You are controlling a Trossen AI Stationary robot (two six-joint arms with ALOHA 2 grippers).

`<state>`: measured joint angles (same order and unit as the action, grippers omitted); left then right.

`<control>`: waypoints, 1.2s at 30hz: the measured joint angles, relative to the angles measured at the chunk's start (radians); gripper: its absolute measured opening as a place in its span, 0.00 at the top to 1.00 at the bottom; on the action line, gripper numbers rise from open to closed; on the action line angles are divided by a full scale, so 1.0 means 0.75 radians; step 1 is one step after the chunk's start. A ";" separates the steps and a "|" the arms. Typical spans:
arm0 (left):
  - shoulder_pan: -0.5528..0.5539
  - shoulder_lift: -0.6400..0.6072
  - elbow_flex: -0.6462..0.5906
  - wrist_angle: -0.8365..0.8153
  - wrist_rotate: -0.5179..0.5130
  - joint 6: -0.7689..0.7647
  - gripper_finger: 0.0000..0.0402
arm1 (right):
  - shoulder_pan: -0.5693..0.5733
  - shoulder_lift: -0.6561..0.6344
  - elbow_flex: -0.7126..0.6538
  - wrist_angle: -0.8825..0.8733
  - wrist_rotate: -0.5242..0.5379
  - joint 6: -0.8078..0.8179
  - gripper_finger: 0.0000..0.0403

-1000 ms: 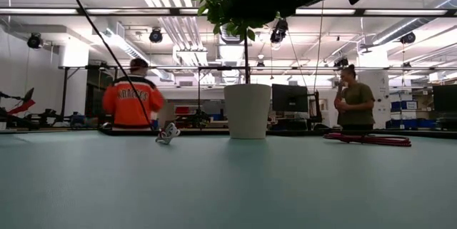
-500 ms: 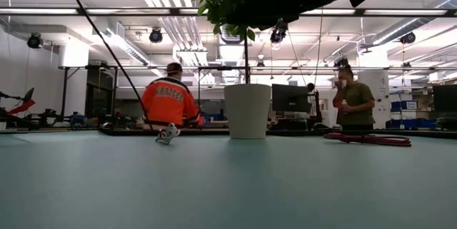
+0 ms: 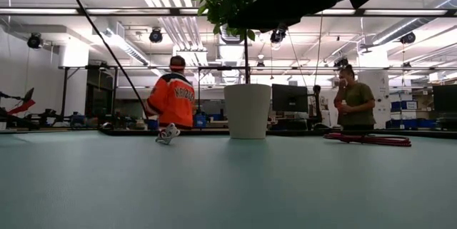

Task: Pick and place USB-C Cables
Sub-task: Put the black charger cable into the bin

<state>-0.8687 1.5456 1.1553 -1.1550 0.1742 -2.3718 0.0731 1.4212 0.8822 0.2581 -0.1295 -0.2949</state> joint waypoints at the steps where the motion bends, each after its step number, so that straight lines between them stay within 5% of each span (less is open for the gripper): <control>1: -0.007 0.011 0.001 0.047 0.000 0.000 0.95 | 0.000 0.000 0.000 0.000 0.001 0.005 0.46; 36: -0.032 0.188 -0.002 0.028 0.007 0.042 0.95 | 0.000 0.000 -0.013 0.001 0.000 0.009 0.46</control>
<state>-0.8925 1.6867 1.1538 -1.1338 0.1791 -2.3402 0.0733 1.4212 0.8722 0.2584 -0.1295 -0.2882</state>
